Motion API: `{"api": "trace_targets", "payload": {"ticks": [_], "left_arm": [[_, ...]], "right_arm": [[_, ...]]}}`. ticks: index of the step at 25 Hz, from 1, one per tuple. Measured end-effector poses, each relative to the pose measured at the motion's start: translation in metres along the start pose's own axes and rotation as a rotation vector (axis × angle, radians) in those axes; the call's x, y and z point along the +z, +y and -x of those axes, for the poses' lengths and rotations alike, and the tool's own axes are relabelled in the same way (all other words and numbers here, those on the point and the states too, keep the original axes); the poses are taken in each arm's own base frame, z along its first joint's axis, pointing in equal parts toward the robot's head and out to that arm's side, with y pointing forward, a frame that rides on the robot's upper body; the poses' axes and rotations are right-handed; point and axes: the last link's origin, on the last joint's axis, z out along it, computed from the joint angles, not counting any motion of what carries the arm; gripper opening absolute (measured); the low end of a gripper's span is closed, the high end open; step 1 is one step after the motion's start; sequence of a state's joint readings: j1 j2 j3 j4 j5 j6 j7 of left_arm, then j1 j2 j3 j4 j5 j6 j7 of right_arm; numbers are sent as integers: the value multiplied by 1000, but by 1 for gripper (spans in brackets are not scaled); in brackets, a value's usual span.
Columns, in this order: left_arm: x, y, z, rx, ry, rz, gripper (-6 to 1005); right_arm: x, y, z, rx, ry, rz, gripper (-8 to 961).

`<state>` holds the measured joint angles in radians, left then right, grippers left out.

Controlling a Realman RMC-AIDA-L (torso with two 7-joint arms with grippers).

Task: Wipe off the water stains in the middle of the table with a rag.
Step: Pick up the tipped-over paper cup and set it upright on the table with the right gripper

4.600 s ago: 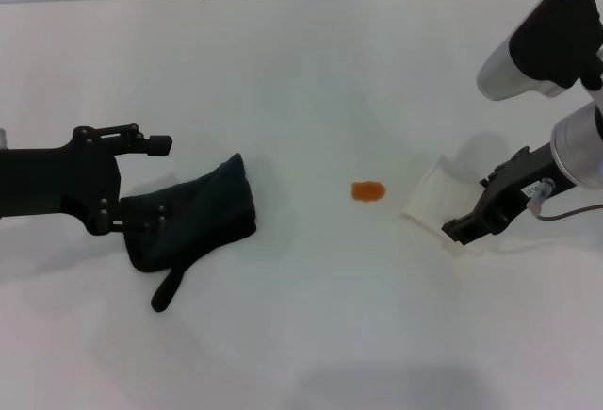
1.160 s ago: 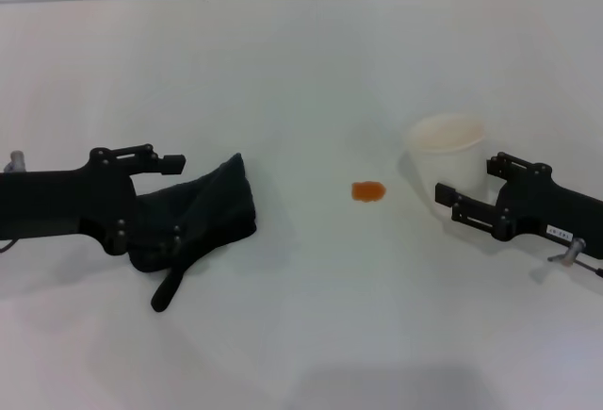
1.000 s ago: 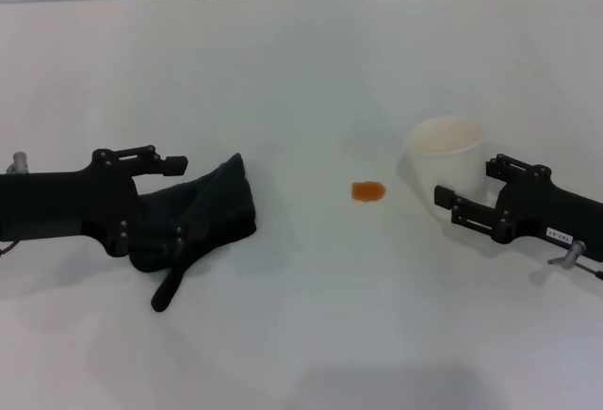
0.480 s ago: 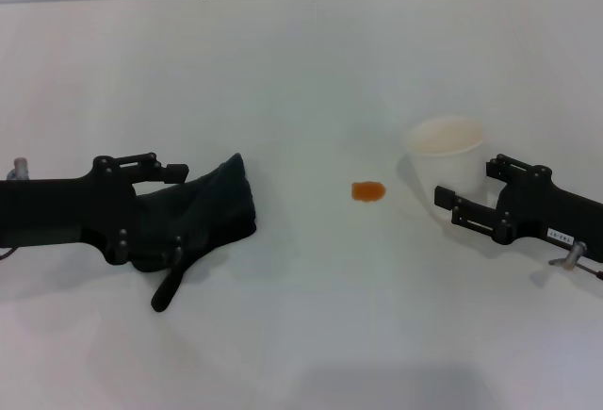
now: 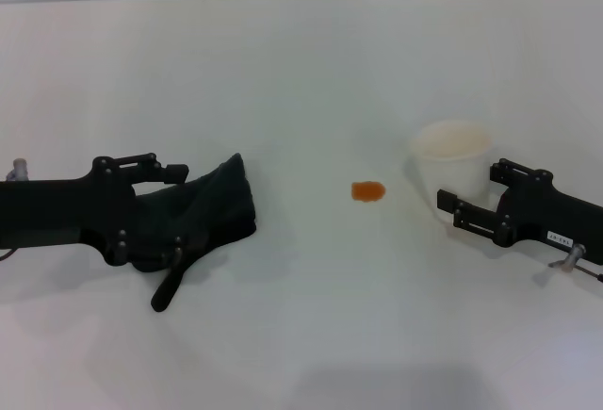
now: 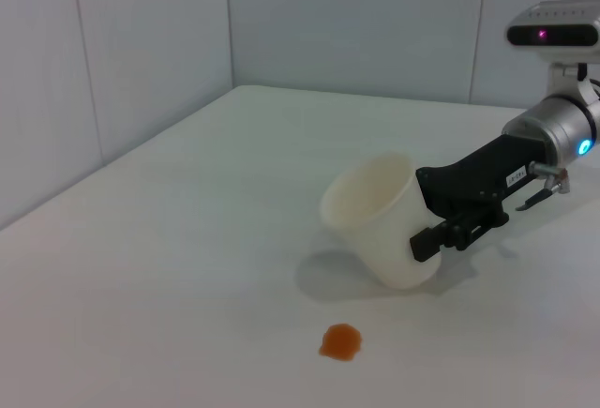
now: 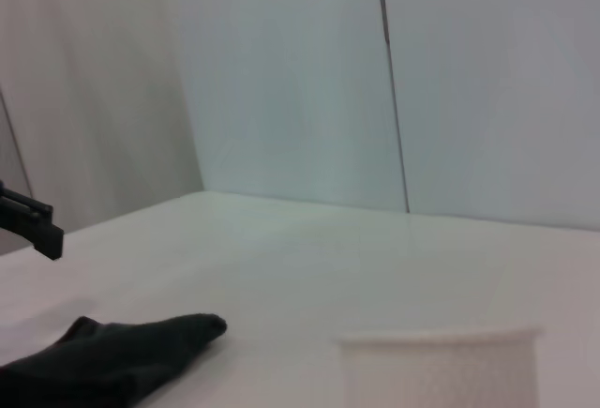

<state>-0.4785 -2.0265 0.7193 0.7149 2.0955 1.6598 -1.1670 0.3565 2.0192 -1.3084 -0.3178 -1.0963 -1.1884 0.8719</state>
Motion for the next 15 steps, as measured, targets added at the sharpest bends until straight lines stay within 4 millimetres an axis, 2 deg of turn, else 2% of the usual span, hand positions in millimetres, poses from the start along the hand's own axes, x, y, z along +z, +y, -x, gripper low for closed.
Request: {"api": "trace_targets", "payload": {"ticks": [15], "left_arm": [[0,-1,-1,4,-2,0,788]], "right_arm": [[2,5,-5,6,23,22,701]]}}
